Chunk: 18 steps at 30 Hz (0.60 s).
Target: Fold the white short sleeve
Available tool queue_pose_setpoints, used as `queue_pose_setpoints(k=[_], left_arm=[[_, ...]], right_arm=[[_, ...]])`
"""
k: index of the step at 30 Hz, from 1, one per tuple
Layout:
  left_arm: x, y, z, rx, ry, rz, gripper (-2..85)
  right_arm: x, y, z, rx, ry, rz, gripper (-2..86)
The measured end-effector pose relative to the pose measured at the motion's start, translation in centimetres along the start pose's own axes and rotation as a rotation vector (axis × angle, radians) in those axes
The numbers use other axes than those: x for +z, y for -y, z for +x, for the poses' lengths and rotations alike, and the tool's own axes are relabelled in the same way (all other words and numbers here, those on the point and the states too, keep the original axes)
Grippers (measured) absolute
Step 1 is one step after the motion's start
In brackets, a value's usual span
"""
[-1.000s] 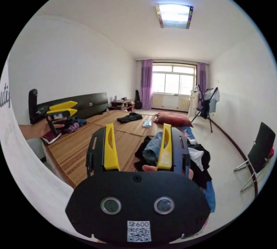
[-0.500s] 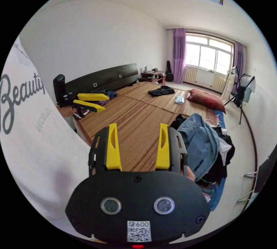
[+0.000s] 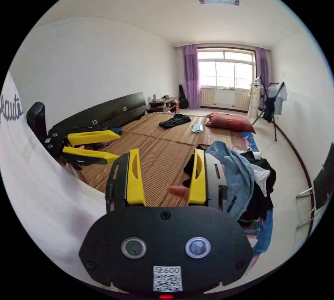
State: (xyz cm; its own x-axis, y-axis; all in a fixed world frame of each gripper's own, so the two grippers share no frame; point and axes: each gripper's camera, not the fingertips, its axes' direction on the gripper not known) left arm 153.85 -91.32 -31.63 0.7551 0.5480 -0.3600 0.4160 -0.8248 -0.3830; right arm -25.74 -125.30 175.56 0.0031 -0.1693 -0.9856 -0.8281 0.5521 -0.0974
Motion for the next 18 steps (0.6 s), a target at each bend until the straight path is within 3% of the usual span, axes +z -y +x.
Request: queue_pose_setpoints(k=[4,7,12,18], left_arm=[[3.1,2.7,0.5,0.004,-0.015,-0.057,13.1],[5.1,4.9,0.7,-0.111,-0.019,-0.107,14.5],[5.8,6.9,1.1,-0.356,-0.048,0.000,16.7],[6.4,9.1,3.2,-0.159,0.073,0.037,17.4]], right_arm=[[3.8,0.8,1.6,-0.046,0.039,0.026,20.0],[6.2,1.0,3.2,-0.045,-0.073,0.024,19.7],[8.3,1.3,10.5,0.021,-0.178,0.013,16.6],[11.6,1.8,19.5,-0.076,-0.274,-0.063,15.4]])
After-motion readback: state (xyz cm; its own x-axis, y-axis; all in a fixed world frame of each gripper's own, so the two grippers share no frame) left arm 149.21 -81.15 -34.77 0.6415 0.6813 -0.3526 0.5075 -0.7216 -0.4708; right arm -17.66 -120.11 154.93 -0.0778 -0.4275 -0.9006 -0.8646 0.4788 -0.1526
